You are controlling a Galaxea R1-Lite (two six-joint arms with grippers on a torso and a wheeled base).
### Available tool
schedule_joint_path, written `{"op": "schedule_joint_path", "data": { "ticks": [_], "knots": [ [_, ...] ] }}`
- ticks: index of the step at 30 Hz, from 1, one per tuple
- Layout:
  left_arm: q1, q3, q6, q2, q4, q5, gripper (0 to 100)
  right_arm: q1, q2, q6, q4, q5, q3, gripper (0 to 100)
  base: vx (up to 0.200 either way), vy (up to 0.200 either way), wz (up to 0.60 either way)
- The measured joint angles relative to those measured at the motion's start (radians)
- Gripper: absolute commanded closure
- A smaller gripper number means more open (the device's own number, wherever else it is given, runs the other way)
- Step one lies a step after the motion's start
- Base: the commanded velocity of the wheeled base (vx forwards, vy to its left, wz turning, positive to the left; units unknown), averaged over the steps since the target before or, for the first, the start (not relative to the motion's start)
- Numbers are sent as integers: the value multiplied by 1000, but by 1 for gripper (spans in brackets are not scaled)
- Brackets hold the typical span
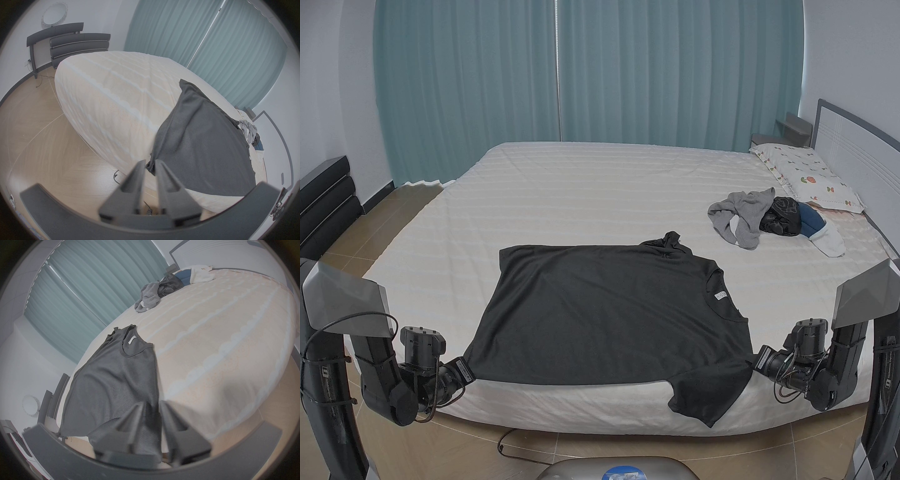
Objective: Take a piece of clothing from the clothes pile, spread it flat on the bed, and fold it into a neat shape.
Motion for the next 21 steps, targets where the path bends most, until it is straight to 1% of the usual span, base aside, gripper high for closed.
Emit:
{"op": "schedule_joint_path", "data": {
  "ticks": [6, 11, 18, 21],
  "knots": [
    [0, -7, -4, -1, -2, -19, 0, 0, -6, 4, -20, 6, 3, 0, 0, 0, 0],
    [9, -14, -6, -29, -4, -28, 0, -14, -48, 13, -41, 9, 13, 0, 0, 0, 0],
    [22, -19, -15, -77, -4, -30, 0, -18, -123, 113, -45, 10, 19, 0, 0, 0, 0],
    [24, -24, -44, -93, -4, -31, 0, -4, -151, 165, -44, 15, 22, 0, 0, 0, 0]
  ]
}}
